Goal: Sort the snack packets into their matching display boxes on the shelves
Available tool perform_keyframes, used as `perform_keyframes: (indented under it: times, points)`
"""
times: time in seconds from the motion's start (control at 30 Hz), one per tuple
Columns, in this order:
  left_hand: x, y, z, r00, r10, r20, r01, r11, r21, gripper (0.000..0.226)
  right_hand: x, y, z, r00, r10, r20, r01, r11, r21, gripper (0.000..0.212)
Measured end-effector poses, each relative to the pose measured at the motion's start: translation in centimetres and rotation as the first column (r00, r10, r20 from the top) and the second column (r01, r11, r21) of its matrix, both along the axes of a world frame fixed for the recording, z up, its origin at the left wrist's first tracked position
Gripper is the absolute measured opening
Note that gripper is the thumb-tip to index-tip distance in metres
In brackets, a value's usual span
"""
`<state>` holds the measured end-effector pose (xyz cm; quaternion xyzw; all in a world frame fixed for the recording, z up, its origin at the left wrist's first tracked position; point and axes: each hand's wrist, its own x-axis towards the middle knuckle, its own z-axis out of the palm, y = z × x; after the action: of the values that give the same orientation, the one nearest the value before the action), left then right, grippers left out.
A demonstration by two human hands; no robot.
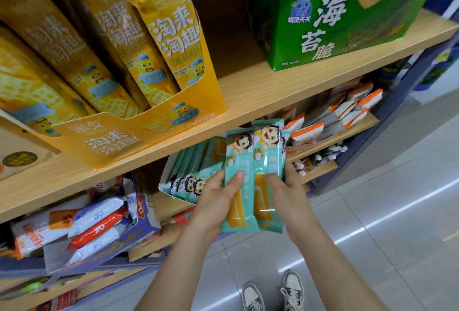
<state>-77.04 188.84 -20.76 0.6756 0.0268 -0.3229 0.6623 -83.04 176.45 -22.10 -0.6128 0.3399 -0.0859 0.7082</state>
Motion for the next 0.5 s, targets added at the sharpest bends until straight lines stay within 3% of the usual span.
perform_keyframes:
  times: [0.23,0.33,0.43,0.5]
  points:
    - [-1.3,-1.2,-0.7,0.984,-0.032,0.173,0.029,0.999,0.02,0.024,-0.1,0.9,0.2,0.999,0.039,-0.029,-0.038,0.999,0.03,0.037]
    - [-1.5,-1.9,-0.4,0.988,-0.05,0.148,0.052,0.999,-0.01,0.03,-0.2,1.4,0.8,0.997,0.077,0.014,-0.078,0.995,0.066,0.033]
    - [-1.5,-2.3,-0.8,0.98,-0.099,0.171,0.087,0.993,0.074,0.04,-0.4,1.3,0.6,0.98,0.197,0.024,-0.198,0.98,0.033,0.04]
    - [-1.7,-2.2,-1.2,0.986,-0.112,0.123,0.099,0.99,0.102,0.044,-0.8,0.1,0.7,0.959,0.28,0.035,-0.283,0.951,0.126,0.037]
